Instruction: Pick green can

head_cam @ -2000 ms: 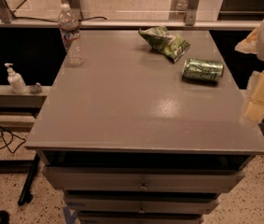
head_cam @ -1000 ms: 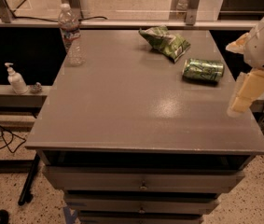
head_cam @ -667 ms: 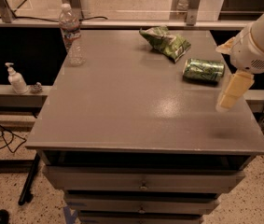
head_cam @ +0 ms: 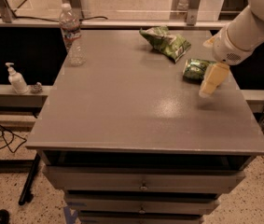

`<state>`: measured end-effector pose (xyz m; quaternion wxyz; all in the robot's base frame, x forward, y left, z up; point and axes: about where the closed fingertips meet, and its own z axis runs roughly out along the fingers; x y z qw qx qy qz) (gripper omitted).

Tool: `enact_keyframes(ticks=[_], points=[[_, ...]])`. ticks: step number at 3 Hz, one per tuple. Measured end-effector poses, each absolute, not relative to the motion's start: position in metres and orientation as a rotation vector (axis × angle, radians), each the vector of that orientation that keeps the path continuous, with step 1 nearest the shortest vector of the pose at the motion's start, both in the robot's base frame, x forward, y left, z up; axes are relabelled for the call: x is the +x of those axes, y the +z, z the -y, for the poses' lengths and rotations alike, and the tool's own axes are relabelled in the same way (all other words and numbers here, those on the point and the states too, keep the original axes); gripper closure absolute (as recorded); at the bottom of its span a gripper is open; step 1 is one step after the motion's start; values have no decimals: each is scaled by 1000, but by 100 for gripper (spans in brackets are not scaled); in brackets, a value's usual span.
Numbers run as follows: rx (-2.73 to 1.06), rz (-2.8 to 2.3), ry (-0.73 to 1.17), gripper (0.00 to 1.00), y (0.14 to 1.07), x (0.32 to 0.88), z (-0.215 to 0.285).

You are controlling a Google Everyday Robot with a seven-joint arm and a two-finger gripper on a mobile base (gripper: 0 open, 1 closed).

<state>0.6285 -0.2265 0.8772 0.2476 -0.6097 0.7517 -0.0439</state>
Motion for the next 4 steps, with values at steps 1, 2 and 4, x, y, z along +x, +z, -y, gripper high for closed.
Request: enact_keyframes(ticks=[1, 2, 4], points=[[-1625, -2088, -83, 0, 863, 664, 231], [-1613, -2134, -52, 18, 847, 680, 238], [-1557, -2161, 22, 65, 862, 692, 243]])
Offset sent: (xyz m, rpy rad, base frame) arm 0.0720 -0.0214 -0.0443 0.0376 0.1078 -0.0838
